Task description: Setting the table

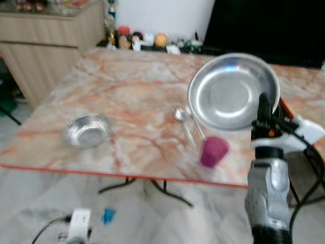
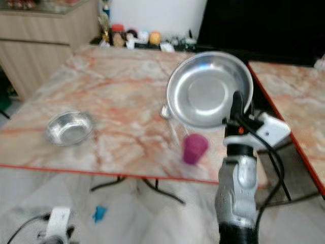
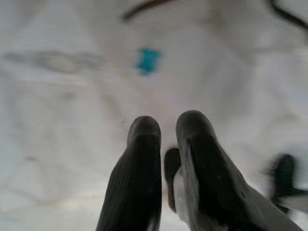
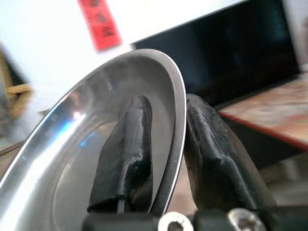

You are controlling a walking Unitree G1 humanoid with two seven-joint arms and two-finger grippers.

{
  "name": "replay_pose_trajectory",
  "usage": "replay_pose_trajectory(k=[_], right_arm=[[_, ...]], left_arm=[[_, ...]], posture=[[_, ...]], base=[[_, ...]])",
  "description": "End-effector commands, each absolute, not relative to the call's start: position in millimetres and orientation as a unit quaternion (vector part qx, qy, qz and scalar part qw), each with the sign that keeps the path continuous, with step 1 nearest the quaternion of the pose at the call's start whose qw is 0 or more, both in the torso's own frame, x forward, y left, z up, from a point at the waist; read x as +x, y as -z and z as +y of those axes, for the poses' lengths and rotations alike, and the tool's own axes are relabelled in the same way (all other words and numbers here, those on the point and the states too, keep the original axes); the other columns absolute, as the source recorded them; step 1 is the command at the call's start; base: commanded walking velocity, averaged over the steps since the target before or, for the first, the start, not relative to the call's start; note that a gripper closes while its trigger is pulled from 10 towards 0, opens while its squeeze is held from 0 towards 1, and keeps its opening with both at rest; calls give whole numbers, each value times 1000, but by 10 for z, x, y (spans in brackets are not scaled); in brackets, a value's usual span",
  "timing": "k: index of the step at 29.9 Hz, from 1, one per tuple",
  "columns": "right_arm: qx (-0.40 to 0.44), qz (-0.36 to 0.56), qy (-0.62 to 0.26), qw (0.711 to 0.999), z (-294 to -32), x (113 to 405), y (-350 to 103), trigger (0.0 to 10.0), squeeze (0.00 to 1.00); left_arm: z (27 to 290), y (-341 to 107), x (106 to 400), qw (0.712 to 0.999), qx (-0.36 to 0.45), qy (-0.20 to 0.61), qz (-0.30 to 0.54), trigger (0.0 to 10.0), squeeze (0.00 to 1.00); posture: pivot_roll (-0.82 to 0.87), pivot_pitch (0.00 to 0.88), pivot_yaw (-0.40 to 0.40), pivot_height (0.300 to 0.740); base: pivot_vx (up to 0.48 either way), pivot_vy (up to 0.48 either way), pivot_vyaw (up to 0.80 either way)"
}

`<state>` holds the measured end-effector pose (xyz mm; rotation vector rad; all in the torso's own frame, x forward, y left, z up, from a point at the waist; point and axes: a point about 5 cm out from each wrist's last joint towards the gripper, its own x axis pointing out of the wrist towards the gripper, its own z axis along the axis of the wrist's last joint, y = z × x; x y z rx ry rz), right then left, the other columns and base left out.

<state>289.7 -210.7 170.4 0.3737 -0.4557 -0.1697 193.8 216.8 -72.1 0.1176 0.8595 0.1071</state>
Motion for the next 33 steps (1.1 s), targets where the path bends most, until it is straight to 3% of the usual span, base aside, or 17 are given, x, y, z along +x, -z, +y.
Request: replay_pose_trajectory(k=[1, 33], right_arm=[[192, -248, 75, 947, -2074, 2910, -1829, 10000, 0], [193, -209, 71, 956, -2016, 2924, -1690, 10000, 0]], left_arm=[[2248, 724, 1902, 902, 72, -52, 423, 10000, 0], [2248, 738, 1876, 899, 73, -52, 428, 10000, 0]], posture=[[103, 0, -65, 740], [91, 0, -67, 740]], base=[[0, -480, 0], [0, -480, 0]])
